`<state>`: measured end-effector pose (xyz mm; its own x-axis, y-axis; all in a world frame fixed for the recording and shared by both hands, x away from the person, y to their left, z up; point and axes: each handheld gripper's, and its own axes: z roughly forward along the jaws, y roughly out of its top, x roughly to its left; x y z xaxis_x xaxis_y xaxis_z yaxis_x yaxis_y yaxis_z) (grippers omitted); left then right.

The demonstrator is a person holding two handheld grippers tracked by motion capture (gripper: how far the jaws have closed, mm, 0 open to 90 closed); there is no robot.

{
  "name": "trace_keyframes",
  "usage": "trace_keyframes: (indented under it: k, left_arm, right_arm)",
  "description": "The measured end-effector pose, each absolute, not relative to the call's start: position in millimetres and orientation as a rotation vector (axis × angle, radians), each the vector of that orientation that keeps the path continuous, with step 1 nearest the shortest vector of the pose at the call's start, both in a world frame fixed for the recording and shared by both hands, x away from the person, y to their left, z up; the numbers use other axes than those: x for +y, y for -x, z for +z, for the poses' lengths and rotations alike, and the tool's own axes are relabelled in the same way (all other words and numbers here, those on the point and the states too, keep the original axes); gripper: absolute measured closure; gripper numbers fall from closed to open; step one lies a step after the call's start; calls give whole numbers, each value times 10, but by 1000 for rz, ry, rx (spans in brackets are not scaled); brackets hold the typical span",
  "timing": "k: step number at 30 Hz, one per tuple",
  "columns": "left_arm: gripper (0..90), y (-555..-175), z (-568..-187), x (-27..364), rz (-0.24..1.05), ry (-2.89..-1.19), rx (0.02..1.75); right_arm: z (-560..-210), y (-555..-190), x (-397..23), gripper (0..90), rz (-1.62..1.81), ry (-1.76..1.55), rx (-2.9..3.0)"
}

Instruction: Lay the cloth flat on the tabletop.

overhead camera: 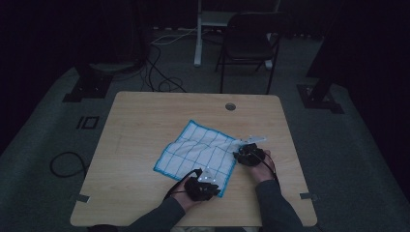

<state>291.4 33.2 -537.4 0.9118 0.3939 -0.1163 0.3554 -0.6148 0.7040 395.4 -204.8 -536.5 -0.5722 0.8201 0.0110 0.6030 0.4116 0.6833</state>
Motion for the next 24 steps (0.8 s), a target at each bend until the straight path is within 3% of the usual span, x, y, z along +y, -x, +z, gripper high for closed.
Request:
trace_keyframes:
  k: [3,12,24]
  left_arm:
    - [714,-2941,-5344,379,105,-2268,561]
    - [695,-3514,-5103,956,399,-2175,821]
    - [761,-4194,-5052,1130,445,-2151,986]
  right_arm:
    - [-5345,-3985,-2033,635,901,-1240,2350]
    - [-5250,-3773,-1801,600,854,-1150,2330]
    - [-5341,-3543,-1465,593,894,-1088,2389]
